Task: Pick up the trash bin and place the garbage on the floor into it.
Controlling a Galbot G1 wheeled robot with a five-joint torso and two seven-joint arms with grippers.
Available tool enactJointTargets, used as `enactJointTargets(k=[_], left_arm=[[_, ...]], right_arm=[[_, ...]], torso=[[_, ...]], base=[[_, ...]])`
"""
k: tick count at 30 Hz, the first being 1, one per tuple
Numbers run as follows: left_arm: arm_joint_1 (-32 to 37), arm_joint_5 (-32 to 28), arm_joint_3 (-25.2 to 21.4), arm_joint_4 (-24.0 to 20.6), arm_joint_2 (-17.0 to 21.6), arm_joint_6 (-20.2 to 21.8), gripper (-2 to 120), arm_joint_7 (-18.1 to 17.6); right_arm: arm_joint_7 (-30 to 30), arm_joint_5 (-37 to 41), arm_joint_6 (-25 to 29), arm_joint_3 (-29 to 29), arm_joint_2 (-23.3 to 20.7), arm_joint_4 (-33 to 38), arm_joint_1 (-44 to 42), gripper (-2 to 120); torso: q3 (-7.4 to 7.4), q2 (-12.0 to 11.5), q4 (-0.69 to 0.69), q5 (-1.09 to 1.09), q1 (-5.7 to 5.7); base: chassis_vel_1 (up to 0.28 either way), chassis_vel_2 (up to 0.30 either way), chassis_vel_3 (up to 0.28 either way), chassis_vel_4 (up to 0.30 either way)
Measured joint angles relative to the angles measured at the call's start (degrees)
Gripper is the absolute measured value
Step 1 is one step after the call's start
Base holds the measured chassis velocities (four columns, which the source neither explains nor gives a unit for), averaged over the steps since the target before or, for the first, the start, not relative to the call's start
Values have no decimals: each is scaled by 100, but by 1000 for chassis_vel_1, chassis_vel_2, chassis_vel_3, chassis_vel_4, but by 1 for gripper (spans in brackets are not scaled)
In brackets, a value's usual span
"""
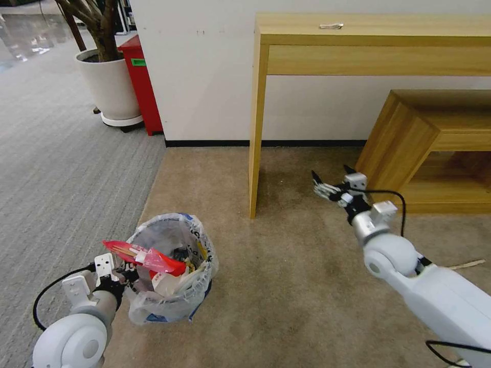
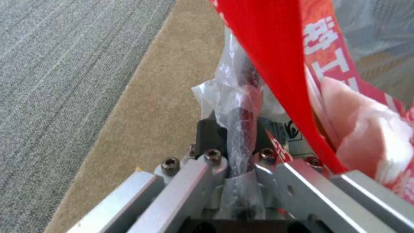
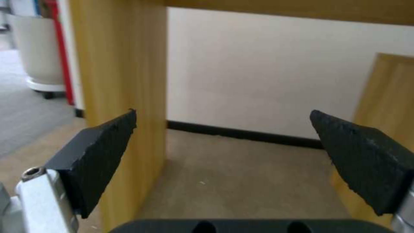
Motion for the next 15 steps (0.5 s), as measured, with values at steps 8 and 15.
enactJointTargets(k=[8, 15], left_arm=[[43, 496, -123, 30, -23, 156, 0, 409], [44, 723, -116, 66, -17, 115, 0, 747]], right_arm=[[226, -154, -138, 547, 103, -265, -438, 100], [568, -198, -393, 889, 215, -495, -734, 100]], torso=[[0, 0, 2, 0, 0], [0, 0, 2, 1, 0]], base=[[0, 0, 0, 0], [0, 0, 0, 0]])
